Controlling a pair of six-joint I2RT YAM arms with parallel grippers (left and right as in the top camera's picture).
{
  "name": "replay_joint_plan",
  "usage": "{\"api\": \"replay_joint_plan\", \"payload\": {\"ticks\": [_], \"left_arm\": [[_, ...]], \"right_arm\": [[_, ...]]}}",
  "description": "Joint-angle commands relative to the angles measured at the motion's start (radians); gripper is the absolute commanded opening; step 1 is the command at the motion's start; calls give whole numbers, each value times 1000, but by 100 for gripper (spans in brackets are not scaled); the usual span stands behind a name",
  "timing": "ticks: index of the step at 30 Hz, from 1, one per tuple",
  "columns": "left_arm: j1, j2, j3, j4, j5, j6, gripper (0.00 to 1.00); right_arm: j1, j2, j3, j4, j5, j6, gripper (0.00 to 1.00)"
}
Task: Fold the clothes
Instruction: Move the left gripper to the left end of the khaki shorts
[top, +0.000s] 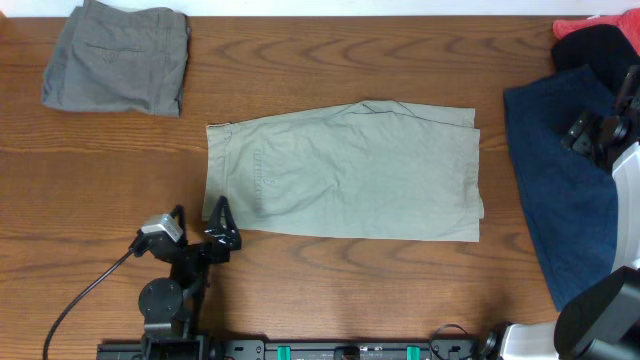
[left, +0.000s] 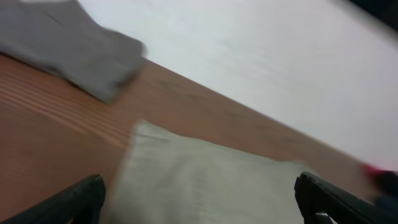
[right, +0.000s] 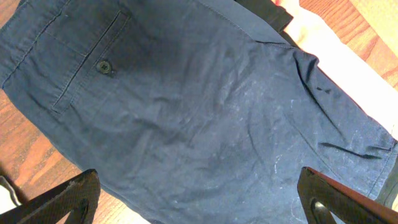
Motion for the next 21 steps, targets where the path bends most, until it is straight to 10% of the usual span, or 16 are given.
{"api": "replay_joint_plan", "payload": {"ticks": [1,12,21], "left_arm": [[-7,0,-20,-6,230,-170,98],[-6,92,203,-63,171,80,98],[-6,753,779,-522,81,288,98]], "right_arm": [[-3,1,2,-1,13,-2,99],[-3,1,2,-1,13,-2,99],[-3,1,2,-1,13,-2,99]]}}
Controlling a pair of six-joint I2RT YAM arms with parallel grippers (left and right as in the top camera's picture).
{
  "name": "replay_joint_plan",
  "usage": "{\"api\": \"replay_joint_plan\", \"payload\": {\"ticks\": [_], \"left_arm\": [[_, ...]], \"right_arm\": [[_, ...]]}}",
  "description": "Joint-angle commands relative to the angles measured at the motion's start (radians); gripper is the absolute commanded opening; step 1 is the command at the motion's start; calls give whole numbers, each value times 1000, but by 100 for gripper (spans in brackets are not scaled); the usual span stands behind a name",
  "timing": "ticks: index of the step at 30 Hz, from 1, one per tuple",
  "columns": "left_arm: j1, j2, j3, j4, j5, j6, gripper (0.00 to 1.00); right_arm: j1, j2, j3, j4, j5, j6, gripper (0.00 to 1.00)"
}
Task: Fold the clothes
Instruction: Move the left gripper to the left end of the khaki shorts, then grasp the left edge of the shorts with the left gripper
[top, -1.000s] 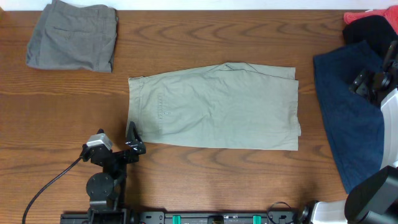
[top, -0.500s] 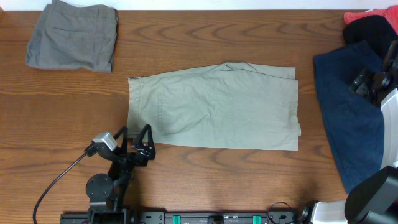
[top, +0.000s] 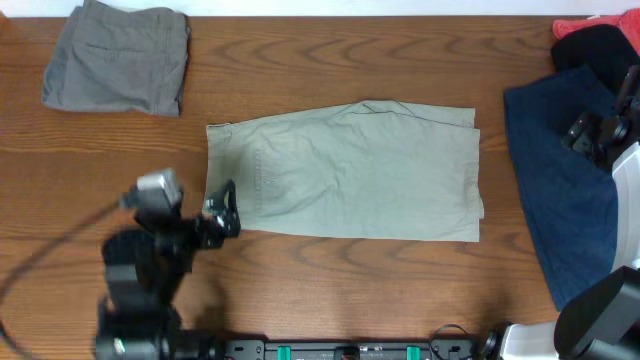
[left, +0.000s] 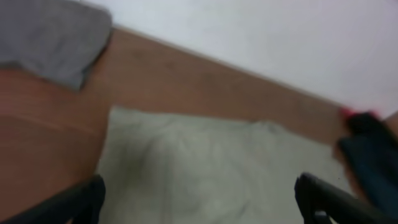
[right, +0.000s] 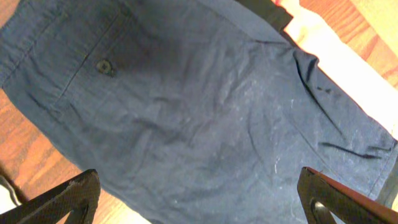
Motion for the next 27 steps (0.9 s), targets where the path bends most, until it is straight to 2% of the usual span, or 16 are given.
{"api": "replay_joint_plan", "payload": {"ticks": [1,5,8,14,17,20,24,27], "left_arm": [[-3,259,204,-151,-28,109,98],[-3,594,480,-439,-28,185,98],[0,778,616,-548,-32,222,98],[68,998,673,-515,-61,222,98],[126,1073,673,-513,-31,223,98],[194,1140,673,-516,93,274,98],[251,1208,673,-520,299,417,98],[257,1250,673,-519,320,439,98]], "right_arm": [[-3,1,3,0,13,-2,99],[-3,1,3,0,13,-2,99],[-3,1,3,0,13,-2,99],[-3,1,3,0,13,-2,99],[-3,1,3,0,13,-2,99],[-3,1,3,0,13,-2,99],[-3,1,3,0,13,-2,99],[-3,1,3,0,13,-2,99]]}}
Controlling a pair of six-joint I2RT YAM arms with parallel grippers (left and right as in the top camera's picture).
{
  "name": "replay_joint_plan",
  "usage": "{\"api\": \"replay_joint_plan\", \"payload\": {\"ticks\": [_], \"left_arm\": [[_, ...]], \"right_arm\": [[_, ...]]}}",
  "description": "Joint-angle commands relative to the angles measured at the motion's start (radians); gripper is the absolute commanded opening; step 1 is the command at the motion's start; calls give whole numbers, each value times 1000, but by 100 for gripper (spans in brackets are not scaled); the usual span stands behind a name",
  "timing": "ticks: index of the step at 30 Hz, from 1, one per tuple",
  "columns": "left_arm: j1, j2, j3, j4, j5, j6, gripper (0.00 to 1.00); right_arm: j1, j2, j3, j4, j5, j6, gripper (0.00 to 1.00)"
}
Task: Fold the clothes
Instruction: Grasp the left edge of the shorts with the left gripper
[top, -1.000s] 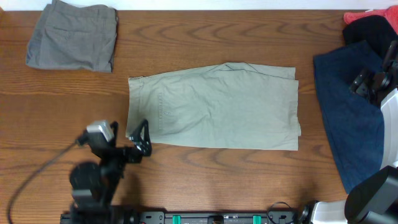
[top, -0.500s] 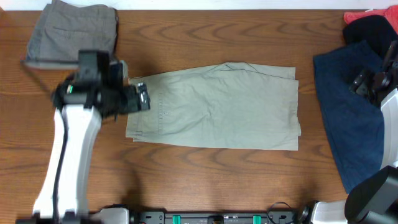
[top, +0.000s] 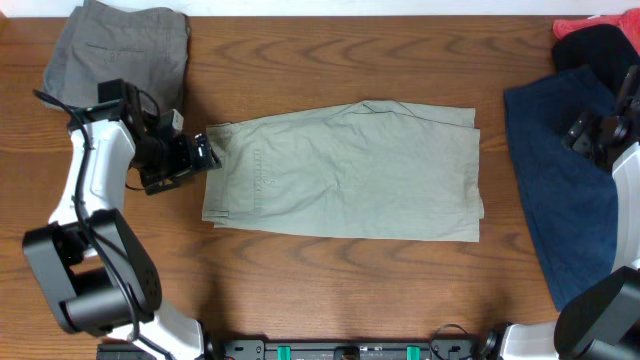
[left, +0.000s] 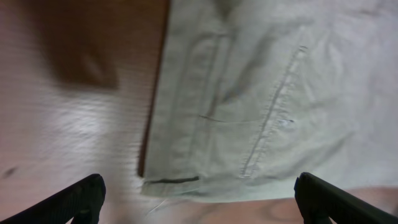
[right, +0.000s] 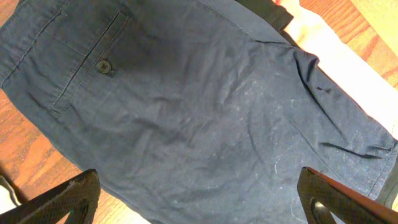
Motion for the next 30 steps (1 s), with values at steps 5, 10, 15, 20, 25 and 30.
{"api": "replay_joint_plan", "payload": {"ticks": [5,10,15,20,25,30], "left_arm": [[1,97,16,2,121,89,98],[1,153,16,27,121,108,98],[1,196,16,47,93,130,98],[1,217,16,65,69,130,98],[-4,226,1,65,73,129,98],[-19,228,-62,89,84,129,98]], "right_arm": [[-3,1,3,0,13,-2,99],[-3,1,3,0,13,-2,99],[-3,1,3,0,13,-2,99],[-3,1,3,0,13,-2,99],[-3,1,3,0,13,-2,99],[-3,1,3,0,13,-2,99]]}}
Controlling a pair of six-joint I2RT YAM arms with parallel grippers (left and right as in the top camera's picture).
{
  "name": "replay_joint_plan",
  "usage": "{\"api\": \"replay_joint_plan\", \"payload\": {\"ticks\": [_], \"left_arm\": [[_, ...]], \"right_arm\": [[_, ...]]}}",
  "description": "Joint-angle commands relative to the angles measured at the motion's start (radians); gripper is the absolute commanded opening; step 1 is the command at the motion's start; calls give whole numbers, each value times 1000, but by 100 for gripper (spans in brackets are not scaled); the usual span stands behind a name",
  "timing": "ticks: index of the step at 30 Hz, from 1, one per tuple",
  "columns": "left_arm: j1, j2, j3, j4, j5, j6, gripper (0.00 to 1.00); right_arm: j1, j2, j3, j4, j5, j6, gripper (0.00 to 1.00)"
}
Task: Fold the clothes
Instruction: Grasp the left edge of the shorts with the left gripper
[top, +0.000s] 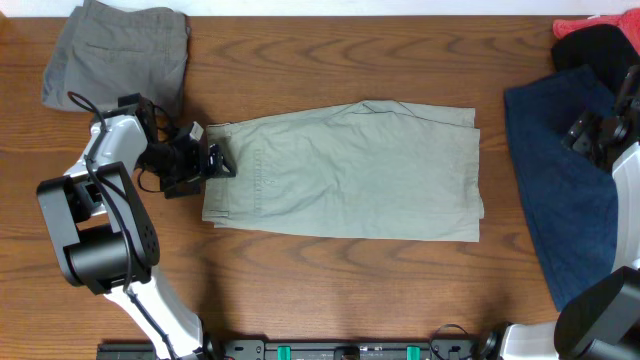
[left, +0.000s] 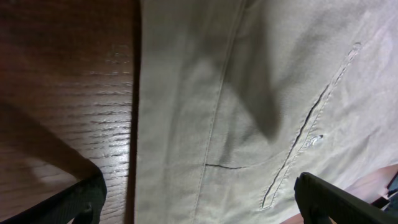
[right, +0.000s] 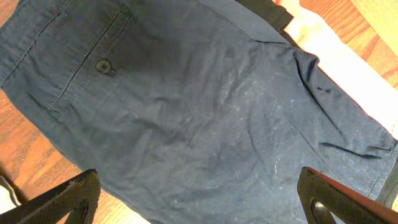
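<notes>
Khaki shorts (top: 350, 170), folded in half, lie flat mid-table with the waistband to the left. My left gripper (top: 212, 162) sits low at that left edge, open. Its wrist view shows the waistband (left: 180, 118) and a pocket slit (left: 298, 149) close below, with the gripper (left: 199, 202) wide open and the fingertips (left: 84, 199) straddling the cloth, nothing clamped. My right gripper (right: 199, 199) hovers open over the navy shorts (right: 186, 112), spread flat at the right (top: 560, 190).
Grey shorts (top: 115, 55) lie folded at the back left corner. A black garment (top: 595, 45) and a red one (top: 590, 25) are piled at the back right. The right arm (top: 600, 135) hangs over the navy shorts.
My left gripper shifted slightly right and came down closer onto the khaki waistband; the cloth now fills its wrist view. The right arm and all garments are unchanged.
My left arm first stood near the table's front, by the khaki shorts' near-left corner. Then it was raised and blurred in motion. Then it was beside the waistband at the left edge, and now sits low over it, open. The right arm stayed over the navy shorts.
</notes>
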Motion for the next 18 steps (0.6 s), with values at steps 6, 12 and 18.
{"api": "replay_joint_plan", "payload": {"ticks": [6,12,18], "left_arm": [[-46,22,-113,40,-3,21,85],[-75,22,-136,77,-4,20,67],[-79,22,-136,108,-5,-14,32]], "right_arm": [[-3,1,3,0,13,-2,99],[-3,1,3,0,13,-2,99],[-3,1,3,0,13,-2,99]]}}
